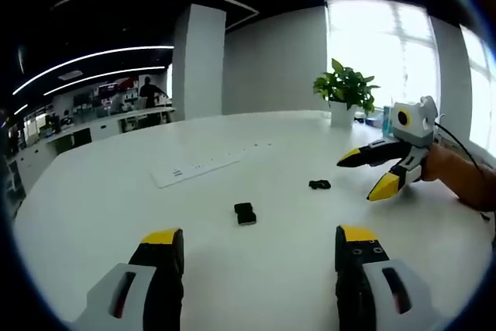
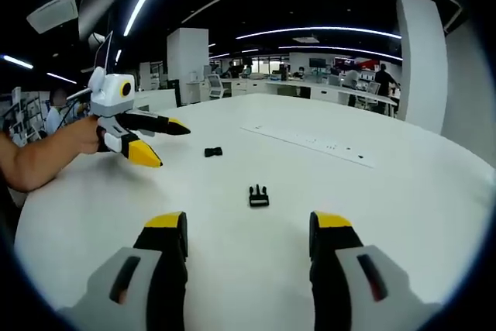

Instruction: Snap the two parts of the plastic buckle together until the buckle closes and remains connected.

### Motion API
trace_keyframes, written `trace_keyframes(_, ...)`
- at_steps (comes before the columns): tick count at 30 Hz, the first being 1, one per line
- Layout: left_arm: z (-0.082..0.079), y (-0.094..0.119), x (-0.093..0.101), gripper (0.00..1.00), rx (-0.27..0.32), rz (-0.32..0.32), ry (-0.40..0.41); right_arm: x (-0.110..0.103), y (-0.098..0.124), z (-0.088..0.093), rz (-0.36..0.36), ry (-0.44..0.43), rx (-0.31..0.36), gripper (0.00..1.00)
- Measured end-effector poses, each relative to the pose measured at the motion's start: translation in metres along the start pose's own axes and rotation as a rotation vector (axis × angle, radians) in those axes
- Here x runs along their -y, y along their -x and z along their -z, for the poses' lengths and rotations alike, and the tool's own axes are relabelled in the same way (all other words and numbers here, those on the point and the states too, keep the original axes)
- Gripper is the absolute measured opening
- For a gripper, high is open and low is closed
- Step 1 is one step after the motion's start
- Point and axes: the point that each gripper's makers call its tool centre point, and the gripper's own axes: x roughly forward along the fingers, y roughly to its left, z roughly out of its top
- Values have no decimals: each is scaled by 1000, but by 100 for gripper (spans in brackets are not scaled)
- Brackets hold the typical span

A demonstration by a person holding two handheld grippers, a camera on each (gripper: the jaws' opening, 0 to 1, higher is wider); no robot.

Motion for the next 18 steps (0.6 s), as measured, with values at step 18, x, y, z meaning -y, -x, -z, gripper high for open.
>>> trace_keyframes(18,-5,-6,-6,78,-1,-14,7,4,-9,-1,-5,2,-10,61)
